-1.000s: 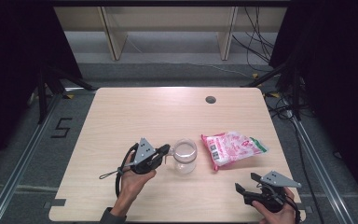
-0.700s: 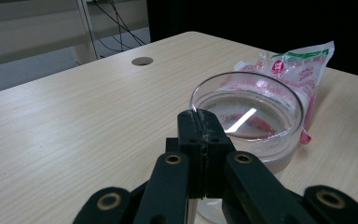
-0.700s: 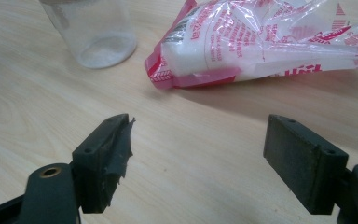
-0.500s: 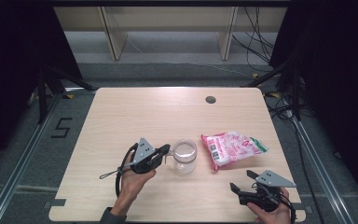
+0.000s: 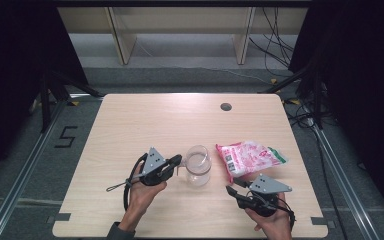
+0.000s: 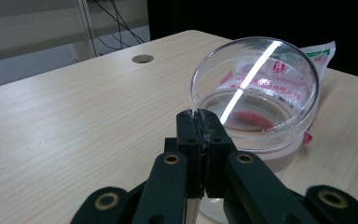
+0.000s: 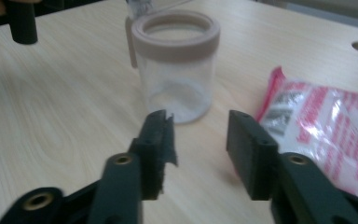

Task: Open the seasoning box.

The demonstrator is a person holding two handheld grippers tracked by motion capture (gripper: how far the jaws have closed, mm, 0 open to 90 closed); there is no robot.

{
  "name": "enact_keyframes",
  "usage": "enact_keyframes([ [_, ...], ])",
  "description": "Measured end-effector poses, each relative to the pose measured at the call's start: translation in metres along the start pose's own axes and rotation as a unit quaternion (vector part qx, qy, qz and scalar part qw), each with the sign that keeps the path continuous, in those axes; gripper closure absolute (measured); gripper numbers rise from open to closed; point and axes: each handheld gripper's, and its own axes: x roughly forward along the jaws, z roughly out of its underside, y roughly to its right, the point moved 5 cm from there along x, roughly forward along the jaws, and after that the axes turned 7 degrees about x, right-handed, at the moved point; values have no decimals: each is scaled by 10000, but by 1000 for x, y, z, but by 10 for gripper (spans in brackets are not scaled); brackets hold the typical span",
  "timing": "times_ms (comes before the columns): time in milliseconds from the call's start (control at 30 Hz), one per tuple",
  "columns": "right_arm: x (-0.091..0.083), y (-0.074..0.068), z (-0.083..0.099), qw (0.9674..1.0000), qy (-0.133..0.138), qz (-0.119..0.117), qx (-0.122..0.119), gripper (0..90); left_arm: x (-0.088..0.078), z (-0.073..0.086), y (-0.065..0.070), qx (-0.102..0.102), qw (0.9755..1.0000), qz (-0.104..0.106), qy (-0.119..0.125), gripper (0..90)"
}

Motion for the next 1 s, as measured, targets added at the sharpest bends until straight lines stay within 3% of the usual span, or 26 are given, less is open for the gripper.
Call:
enact_keyframes([
  [67, 7, -1, -10, 9999, 126, 12, -91, 750, -1, -1, 0, 107, 9999, -13, -44, 877],
  [300, 26, 6, -22, 9998, 179, 31, -43, 851, -1, -2, 1, 50, 10000, -1, -21, 877],
  [500, 40, 6, -28, 9999, 66, -5, 88, 833, -1, -1, 0, 100, 9999, 3, -37, 878],
  [533, 42, 8, -30, 9999, 122, 18, -50, 827, -1, -1, 0, 112, 9999, 2, -44, 878],
  [700, 48, 8, -31, 9999, 114, -18, 77, 818, -1, -1, 0, 114, 9999, 5, -47, 878],
  [767, 52, 7, -33, 9999, 92, -68, -53, 821, -1, -1, 0, 110, 9999, 13, -60, 880],
  [867, 54, 8, -35, 9998, 162, -42, -54, 844, -1, 0, 0, 110, 9999, 12, -46, 884],
  [900, 55, 6, -34, 9999, 108, -66, 34, 846, -1, 0, -1, 107, 9999, 19, -34, 883],
  [933, 56, 7, -34, 9999, 90, -87, -38, 841, -1, 0, 0, 17, 10000, 18, -51, 883],
  [1000, 58, 6, -34, 9997, 100, -218, 22, 833, -1, 0, 0, 59, 10000, 11, -53, 883],
])
